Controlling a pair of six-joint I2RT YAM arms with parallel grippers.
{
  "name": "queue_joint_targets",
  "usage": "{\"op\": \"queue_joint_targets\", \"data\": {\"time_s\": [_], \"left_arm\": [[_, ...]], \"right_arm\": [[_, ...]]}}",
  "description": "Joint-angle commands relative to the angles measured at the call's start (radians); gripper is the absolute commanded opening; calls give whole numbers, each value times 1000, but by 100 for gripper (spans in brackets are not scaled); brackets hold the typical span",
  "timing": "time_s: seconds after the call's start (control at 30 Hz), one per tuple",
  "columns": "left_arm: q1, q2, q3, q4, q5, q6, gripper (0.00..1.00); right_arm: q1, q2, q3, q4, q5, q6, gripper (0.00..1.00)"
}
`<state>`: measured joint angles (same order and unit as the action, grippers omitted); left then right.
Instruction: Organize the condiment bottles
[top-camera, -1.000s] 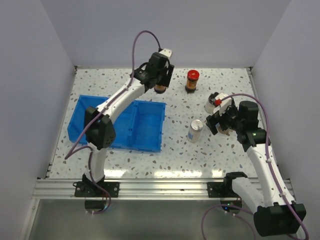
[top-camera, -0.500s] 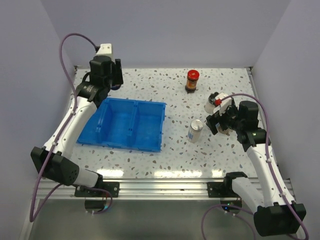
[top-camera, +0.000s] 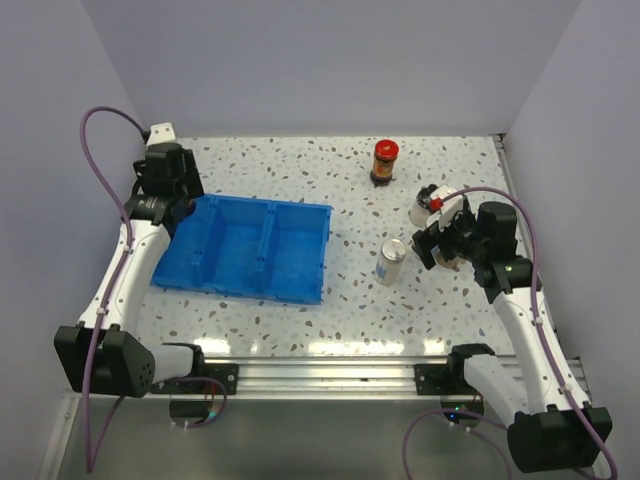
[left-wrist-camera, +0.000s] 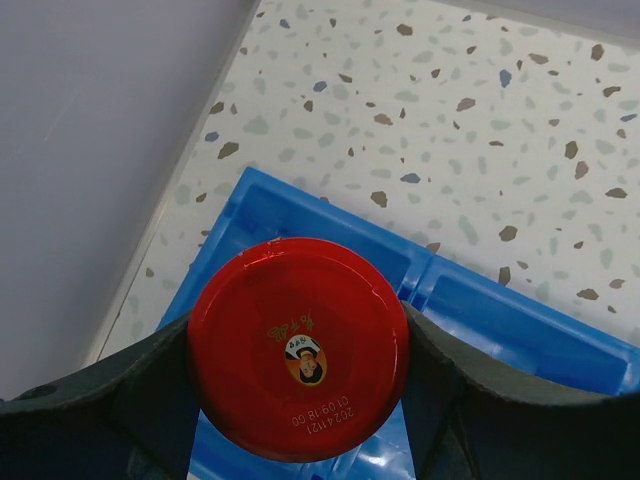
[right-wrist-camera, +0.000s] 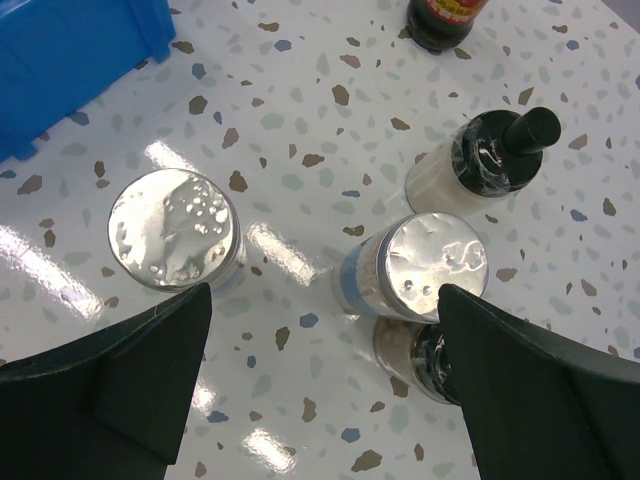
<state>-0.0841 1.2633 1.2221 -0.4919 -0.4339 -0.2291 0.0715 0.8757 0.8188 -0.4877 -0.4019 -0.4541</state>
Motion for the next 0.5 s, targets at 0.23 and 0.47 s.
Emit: {"op": "queue_joint_targets", "data": {"time_s": [0.23, 0.47], "left_arm": [[79, -9, -73, 182, 50, -39, 0], [136, 91, -116, 240, 168, -44, 0]], "right_arm": [[-2, -20, 22, 14, 20, -11, 99], [-2, -17, 23, 15, 20, -14, 99]]}}
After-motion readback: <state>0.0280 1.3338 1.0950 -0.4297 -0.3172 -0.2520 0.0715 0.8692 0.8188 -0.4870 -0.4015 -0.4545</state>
